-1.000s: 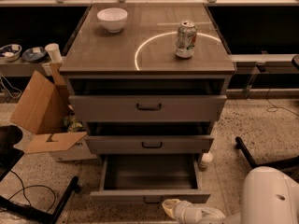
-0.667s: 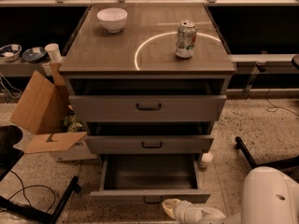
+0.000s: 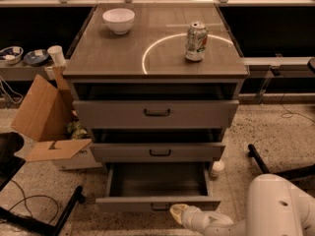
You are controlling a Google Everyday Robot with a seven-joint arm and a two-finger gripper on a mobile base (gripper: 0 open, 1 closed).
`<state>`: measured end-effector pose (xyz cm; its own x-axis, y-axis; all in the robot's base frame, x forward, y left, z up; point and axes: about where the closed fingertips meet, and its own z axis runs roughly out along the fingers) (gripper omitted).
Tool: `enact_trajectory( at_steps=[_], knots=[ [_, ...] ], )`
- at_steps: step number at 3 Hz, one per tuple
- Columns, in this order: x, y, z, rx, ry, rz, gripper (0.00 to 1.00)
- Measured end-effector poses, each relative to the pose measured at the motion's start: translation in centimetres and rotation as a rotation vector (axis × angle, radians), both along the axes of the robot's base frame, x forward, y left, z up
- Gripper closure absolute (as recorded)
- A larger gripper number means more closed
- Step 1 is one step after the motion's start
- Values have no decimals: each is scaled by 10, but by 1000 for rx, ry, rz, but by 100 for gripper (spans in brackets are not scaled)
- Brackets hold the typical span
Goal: Close bottom drawer
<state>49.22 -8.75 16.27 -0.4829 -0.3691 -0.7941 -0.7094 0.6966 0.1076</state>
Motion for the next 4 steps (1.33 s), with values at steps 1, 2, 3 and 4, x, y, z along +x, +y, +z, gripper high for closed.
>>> enact_trajectory(
  at_steps=[1,2,3,4],
  knots=[
    [0,0,0,0,0,0,100],
    [20,-2,1,-6,-22,-5,100],
    [54,-5,5,-13,-62,-14,100],
    [96,-9,12,-19,-103,-26,100]
  ],
)
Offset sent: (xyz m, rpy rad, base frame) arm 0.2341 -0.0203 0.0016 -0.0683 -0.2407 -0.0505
